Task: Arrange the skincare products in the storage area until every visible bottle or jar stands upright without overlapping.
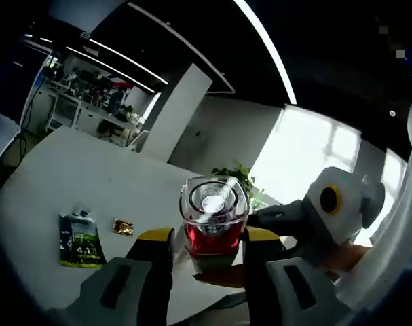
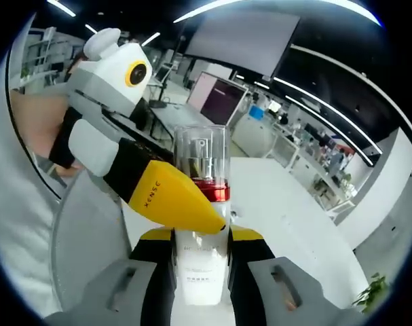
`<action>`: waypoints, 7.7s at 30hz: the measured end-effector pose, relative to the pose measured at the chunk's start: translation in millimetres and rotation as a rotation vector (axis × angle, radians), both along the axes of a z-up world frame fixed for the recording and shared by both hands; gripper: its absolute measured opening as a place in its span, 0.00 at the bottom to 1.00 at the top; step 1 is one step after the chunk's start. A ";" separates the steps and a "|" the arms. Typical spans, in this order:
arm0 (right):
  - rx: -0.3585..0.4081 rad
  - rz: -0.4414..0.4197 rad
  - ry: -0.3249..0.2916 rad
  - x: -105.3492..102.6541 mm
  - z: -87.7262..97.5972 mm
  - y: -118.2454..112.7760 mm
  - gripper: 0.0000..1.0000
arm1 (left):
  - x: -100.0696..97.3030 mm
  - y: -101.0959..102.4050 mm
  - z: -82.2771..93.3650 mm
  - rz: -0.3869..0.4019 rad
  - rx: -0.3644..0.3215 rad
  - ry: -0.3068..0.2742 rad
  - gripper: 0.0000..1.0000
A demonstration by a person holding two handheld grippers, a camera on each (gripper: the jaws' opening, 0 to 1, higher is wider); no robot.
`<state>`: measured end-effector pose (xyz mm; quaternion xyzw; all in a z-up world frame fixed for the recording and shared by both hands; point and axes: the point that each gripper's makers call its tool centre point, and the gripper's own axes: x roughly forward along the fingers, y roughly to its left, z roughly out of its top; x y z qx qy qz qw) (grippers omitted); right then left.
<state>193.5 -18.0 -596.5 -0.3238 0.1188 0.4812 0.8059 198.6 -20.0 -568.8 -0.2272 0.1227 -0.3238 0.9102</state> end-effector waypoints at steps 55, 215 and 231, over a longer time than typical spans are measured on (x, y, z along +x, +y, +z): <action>0.474 0.416 0.368 -29.5 47.9 -9.1 0.28 | -26.9 -45.3 65.1 -0.716 0.273 -0.290 0.24; -0.015 0.194 0.405 159.5 -175.5 -203.9 0.25 | 38.7 -13.5 -164.0 -0.222 0.492 0.143 0.94; 0.008 -0.040 0.394 141.6 -151.3 -215.6 0.45 | 23.8 4.5 -142.0 -0.189 0.454 0.094 0.94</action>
